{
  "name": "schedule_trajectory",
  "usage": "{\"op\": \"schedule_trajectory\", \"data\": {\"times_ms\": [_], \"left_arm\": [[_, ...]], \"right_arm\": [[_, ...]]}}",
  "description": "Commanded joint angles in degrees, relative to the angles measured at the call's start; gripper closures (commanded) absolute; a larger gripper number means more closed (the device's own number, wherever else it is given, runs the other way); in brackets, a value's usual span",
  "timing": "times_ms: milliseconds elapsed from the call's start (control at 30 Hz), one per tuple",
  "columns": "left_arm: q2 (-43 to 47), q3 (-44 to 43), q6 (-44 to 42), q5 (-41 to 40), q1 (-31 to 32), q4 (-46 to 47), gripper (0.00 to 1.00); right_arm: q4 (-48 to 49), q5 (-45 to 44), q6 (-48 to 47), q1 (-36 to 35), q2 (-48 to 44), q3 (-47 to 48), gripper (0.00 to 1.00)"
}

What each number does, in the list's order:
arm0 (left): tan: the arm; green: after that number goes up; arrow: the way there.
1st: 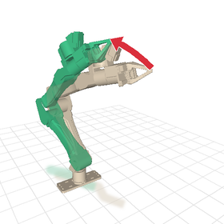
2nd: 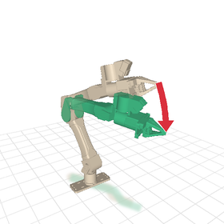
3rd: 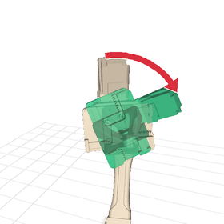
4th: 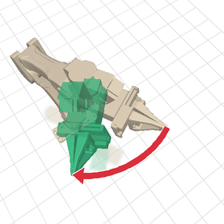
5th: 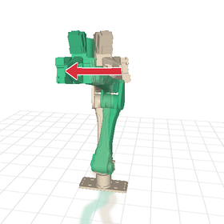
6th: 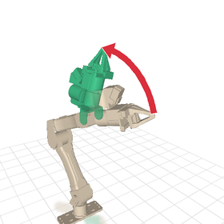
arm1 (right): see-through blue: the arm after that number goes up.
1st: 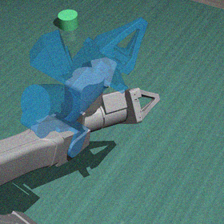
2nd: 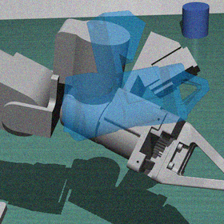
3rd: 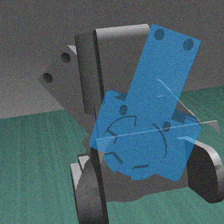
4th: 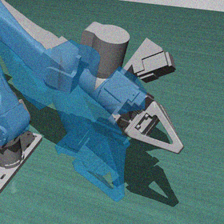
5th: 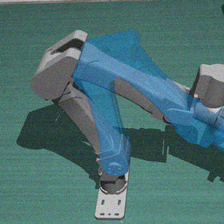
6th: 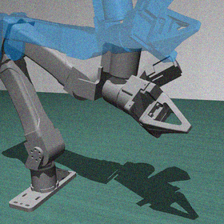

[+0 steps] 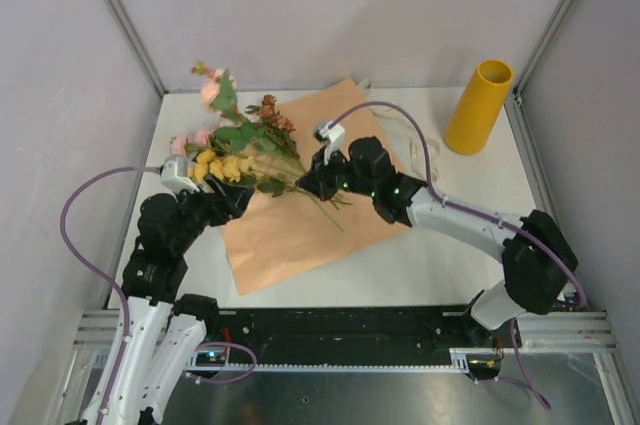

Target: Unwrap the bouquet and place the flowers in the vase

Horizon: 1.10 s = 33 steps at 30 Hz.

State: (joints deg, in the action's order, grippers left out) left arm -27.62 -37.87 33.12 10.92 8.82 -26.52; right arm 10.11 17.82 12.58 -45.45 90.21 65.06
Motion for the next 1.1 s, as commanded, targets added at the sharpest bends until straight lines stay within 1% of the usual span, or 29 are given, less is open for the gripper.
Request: {"op": "schedule_trajectory", "data": {"times_ms": [0,167,300,367,433,500,533,567,600,667,700,767,833,900,1067], "left_arm": [[-4.8,-1.8,7.2,6.7,0.1,14.2,0.23],[-10.3,-2.1,10.0,10.2,1.5,22.7,0.29],[-11.9,-1.5,11.1,8.3,2.8,25.6,0.33],[-12.2,-1.5,11.3,7.6,3.5,27.1,0.37],[-12.5,-1.6,11.3,7.0,4.4,28.8,0.5],[-13.2,-1.9,10.9,7.0,5.4,29.7,0.7],[-13.6,-2.2,10.6,7.3,5.9,29.9,0.83],[-14.2,-2.5,10.5,7.6,6.4,30.0,0.91],[-14.7,-2.7,10.5,8.0,6.8,30.0,0.96],[-15.6,-2.8,10.5,8.6,7.6,30.0,0.99],[-16.0,-3.0,10.2,8.6,8.3,30.0,0.99],[-16.6,-3.2,9.2,8.0,9.6,30.0,1.0],[-16.9,-3.4,8.1,6.7,11.1,30.0,1.0],[-17.2,-3.5,7.6,5.8,12.1,29.9,1.0],[-17.5,-3.8,7.4,5.5,13.1,29.9,1.0]], "right_arm": [[6.2,-8.9,-3.7,-5.8,-7.1,-5.1,1.0],[7.4,-11.5,-5.9,-10.6,-11.5,-8.3,1.0],[6.8,-10.8,-7.6,-12.7,-14.3,-10.8,1.0],[5.9,-10.7,-8.4,-13.5,-14.9,-11.6,1.0],[5.1,-10.7,-9.0,-13.9,-15.3,-12.3,1.0],[4.4,-10.9,-9.2,-13.9,-15.3,-12.6,1.0],[4.2,-10.9,-9.3,-13.9,-15.3,-12.7,1.0],[4.2,-11.2,-9.2,-13.9,-15.3,-12.7,0.99],[4.3,-11.9,-8.9,-13.9,-15.3,-12.7,0.96],[5.1,-13.0,-8.4,-13.6,-15.1,-12.7,0.84],[5.4,-13.5,-8.1,-13.5,-14.9,-12.4,0.77],[5.9,-14.1,-7.5,-12.8,-14.5,-11.5,0.65],[6.0,-13.7,-7.2,-12.0,-13.6,-10.3,0.57],[5.5,-13.6,-7.2,-11.5,-12.5,-8.7,0.54],[4.0,-12.7,-7.4,-10.6,-8.8,-4.3,0.52]]}}
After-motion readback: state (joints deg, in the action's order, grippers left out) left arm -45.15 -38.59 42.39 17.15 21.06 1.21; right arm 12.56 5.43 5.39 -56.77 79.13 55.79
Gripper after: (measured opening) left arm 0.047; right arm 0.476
